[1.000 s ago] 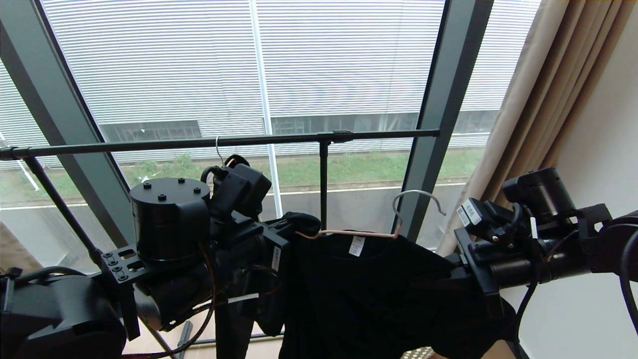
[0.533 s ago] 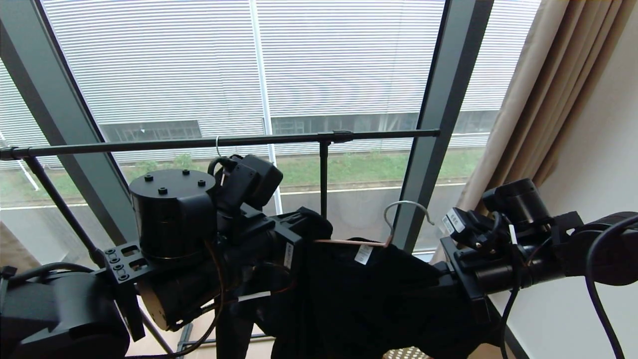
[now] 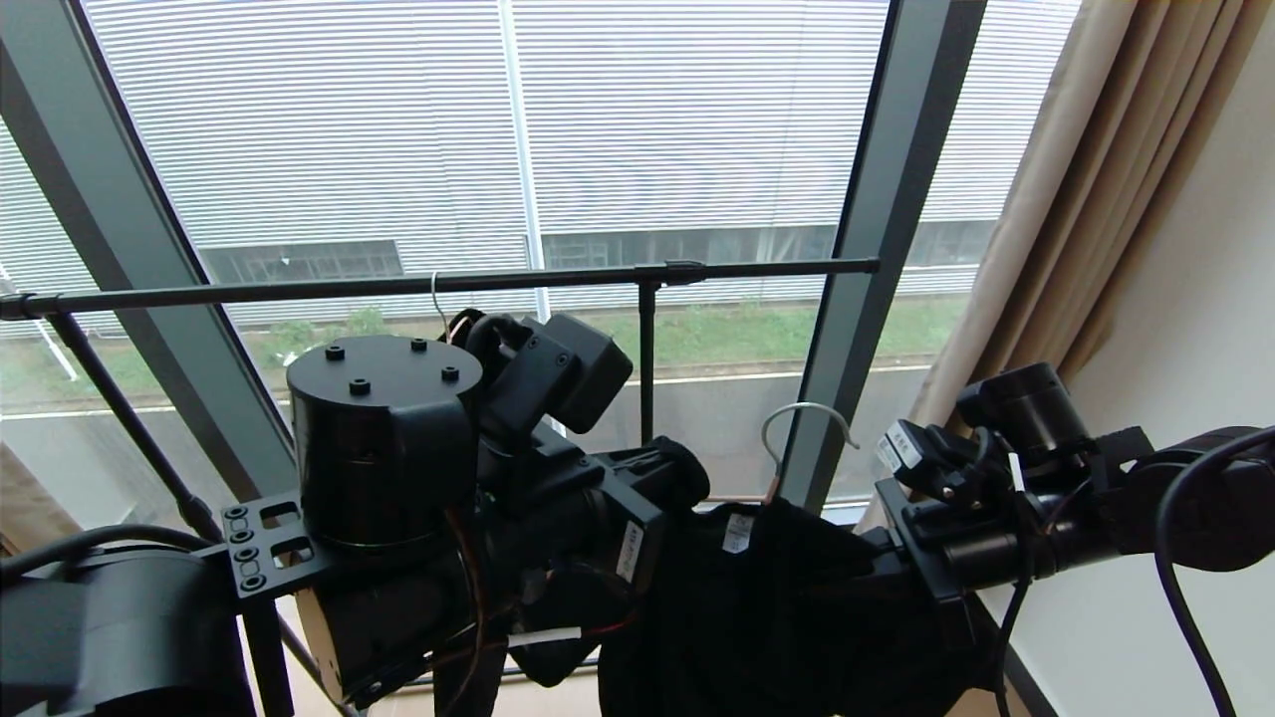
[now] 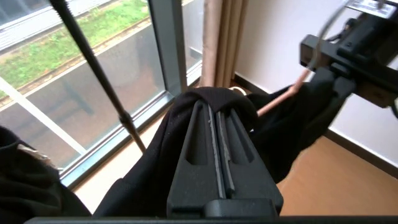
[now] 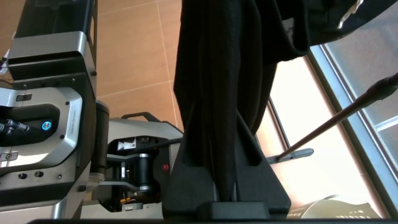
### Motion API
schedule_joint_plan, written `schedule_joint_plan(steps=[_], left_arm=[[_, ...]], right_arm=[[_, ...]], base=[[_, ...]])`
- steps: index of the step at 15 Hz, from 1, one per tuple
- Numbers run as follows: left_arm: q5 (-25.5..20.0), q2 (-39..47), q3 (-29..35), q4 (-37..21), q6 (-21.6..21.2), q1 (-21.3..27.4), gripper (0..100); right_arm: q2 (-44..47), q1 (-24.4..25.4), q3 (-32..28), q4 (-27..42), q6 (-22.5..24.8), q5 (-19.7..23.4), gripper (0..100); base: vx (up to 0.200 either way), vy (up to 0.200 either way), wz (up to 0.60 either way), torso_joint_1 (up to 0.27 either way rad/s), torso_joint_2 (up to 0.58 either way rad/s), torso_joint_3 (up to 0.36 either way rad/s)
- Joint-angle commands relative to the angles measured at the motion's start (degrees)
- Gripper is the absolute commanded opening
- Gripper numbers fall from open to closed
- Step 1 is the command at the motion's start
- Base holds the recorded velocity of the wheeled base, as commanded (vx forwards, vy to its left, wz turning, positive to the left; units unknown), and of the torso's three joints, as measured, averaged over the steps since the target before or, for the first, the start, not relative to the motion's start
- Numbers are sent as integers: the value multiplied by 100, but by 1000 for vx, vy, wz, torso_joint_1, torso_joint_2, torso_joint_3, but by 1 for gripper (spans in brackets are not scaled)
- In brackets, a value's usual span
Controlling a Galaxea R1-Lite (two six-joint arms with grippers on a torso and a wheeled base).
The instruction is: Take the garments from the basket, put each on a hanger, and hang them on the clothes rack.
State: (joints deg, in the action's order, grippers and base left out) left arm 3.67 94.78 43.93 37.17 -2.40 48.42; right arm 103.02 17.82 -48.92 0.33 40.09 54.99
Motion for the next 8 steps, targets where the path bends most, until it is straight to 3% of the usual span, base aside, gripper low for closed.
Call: schedule_joint_plan(steps=[1,8], left_arm=[[2,-39,63,-26,38,106,0],[11,14,71,-43,56,150,0]], right_arm=[[7,2,23,-42,7,3,0],[-37,2,287,-490,-2,143,0]], base=[[0,0,0,0,0,0],[0,0,0,0,0,0]])
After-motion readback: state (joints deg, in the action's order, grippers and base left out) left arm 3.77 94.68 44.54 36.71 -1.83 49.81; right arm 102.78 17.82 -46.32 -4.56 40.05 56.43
